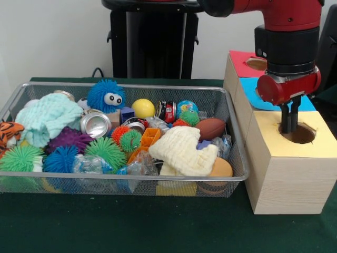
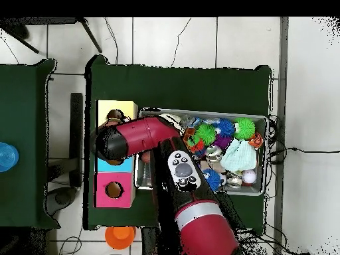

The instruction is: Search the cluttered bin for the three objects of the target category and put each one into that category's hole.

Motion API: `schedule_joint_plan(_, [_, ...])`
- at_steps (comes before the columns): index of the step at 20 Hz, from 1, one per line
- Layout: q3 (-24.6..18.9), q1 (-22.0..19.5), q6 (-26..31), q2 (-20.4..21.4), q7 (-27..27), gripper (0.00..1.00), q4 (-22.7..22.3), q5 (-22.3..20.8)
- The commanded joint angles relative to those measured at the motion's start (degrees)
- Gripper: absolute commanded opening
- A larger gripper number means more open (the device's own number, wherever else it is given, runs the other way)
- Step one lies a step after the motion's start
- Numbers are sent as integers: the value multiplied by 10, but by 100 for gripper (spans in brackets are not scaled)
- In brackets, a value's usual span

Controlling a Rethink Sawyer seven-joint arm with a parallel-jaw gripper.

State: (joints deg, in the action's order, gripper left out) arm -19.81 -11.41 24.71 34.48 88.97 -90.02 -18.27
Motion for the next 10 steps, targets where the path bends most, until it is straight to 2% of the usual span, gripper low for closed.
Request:
schedule_joint_plan(1, [22, 2, 21, -22, 38, 0, 6, -23])
schedule_joint_plan(5, [23, 2, 56, 12, 35, 0, -2, -11])
schedule_joint_plan(10, [19, -11, 105, 77, 21, 0, -17, 6])
